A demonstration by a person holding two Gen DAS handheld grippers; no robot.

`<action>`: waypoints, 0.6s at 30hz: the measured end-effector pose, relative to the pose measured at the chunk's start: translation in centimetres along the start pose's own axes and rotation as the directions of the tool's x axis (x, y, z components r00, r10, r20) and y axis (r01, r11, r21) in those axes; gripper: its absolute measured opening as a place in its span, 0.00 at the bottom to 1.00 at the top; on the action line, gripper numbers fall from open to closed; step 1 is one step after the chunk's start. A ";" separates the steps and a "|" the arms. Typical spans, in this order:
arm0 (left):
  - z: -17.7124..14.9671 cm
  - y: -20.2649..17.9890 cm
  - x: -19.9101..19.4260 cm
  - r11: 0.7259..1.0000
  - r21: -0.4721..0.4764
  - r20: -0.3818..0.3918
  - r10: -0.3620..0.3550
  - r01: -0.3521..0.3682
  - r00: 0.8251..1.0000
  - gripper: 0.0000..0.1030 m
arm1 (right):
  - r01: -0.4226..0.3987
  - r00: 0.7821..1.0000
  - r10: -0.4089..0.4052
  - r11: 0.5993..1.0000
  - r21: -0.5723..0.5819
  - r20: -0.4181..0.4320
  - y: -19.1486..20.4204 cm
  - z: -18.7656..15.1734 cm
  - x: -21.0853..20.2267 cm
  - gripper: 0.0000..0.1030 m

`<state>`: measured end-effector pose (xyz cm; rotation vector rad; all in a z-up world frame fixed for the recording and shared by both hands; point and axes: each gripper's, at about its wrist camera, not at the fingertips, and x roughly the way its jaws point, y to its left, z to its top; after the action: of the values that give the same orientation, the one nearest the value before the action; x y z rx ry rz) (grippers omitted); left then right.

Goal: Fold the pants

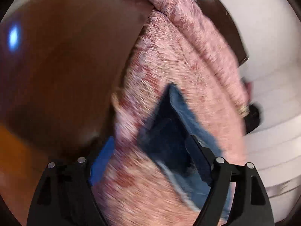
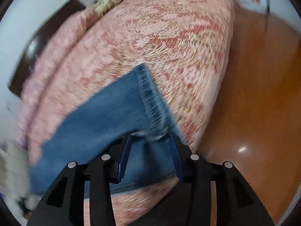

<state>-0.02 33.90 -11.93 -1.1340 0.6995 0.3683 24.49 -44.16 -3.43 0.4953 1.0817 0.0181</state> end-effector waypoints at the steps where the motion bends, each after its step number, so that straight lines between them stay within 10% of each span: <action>1: -0.3 0.1 0.2 0.999 -0.031 -0.016 -0.026 0.026 1.000 0.78 | -0.039 0.999 0.039 0.999 0.036 -0.001 0.0 -0.5 -0.2 0.39; 5: -1.9 0.3 1.9 0.954 -0.209 -0.053 -0.229 0.213 0.972 0.79 | -0.114 0.993 0.117 0.991 0.069 -0.035 1.4 -2.6 -0.5 0.39; 12: -4.9 -1.5 3.2 0.925 -0.266 0.008 -0.278 0.270 0.961 0.77 | -0.153 0.985 0.156 0.987 0.038 -0.078 4.0 -4.6 0.1 0.39; 18: -4.4 -2.8 5.7 0.912 -0.302 0.050 -0.274 0.277 0.960 0.35 | -0.189 0.979 0.194 0.979 0.073 -0.059 3.4 -5.3 -0.2 0.39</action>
<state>4.46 28.33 -14.92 -1.5066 0.4744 0.2438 20.67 -39.20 -3.86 0.6627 1.0988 0.1693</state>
